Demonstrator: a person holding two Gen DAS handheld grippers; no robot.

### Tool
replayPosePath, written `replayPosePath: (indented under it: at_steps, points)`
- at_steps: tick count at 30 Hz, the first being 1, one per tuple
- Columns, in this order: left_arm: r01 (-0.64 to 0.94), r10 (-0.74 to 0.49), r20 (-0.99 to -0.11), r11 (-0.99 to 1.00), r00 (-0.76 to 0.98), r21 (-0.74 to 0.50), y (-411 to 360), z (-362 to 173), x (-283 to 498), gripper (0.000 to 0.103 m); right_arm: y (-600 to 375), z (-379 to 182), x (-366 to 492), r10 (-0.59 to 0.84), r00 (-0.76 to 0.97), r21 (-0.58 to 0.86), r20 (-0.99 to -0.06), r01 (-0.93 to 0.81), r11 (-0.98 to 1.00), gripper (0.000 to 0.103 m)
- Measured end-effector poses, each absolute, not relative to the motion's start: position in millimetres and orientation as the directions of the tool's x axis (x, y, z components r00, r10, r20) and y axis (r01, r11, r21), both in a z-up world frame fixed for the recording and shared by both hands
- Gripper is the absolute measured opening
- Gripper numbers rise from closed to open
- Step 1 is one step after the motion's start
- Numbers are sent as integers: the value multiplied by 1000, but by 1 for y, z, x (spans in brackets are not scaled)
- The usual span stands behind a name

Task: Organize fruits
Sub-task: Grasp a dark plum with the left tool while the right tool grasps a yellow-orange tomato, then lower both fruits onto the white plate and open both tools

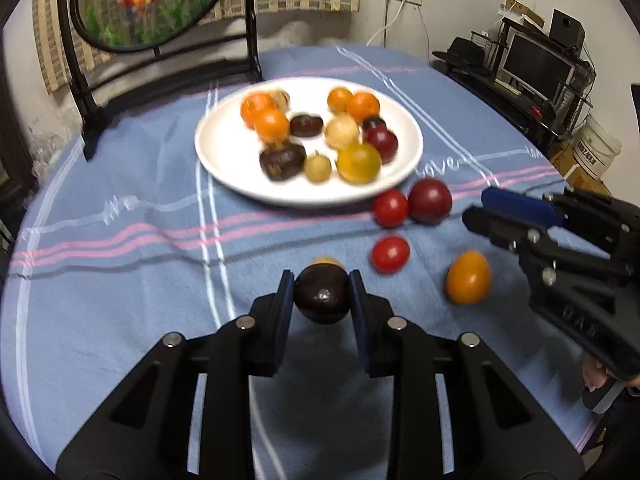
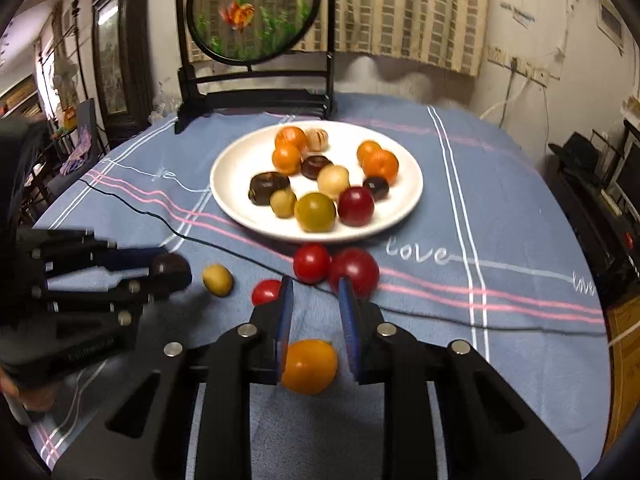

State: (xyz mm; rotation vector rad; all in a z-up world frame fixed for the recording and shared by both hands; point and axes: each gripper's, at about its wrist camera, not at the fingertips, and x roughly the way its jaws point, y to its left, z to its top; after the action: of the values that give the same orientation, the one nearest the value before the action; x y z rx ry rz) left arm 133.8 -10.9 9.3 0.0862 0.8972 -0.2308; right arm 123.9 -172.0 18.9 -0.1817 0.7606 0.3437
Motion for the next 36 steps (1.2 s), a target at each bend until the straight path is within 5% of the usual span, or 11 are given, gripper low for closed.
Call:
replayPosePath:
  at_steps: [4,6,7,8,18,22,36]
  points:
    - [231,-162,-765,973,623,-18,-8,21,137,28,-183,8,131,247,621,11,-744,-358,934,27]
    - [227,-165,-770,974,616,-27,-7,18,138,28,-190,3,129,267,605,36,-751,-365,930,38]
    - [227,-166,-775,973,610,-29,-7,15,139,28,-190,-4,127,279,575,47,-769,-384,922,54]
    - [229,-167,-781,973,602,-32,-8,11,140,28,-188,-8,124,268,573,35,-775,-385,922,56]
    - [221,-175,-803,974,569,-55,-7,-3,144,28,-165,-34,135,207,537,-29,-818,-398,917,56]
    - [222,-173,-808,974,563,-54,-6,-4,142,28,-157,-41,123,222,526,-26,-821,-423,906,34]
    - [190,-110,-773,982,625,14,-3,34,184,28,-162,22,155,268,663,-33,-699,-404,914,34]
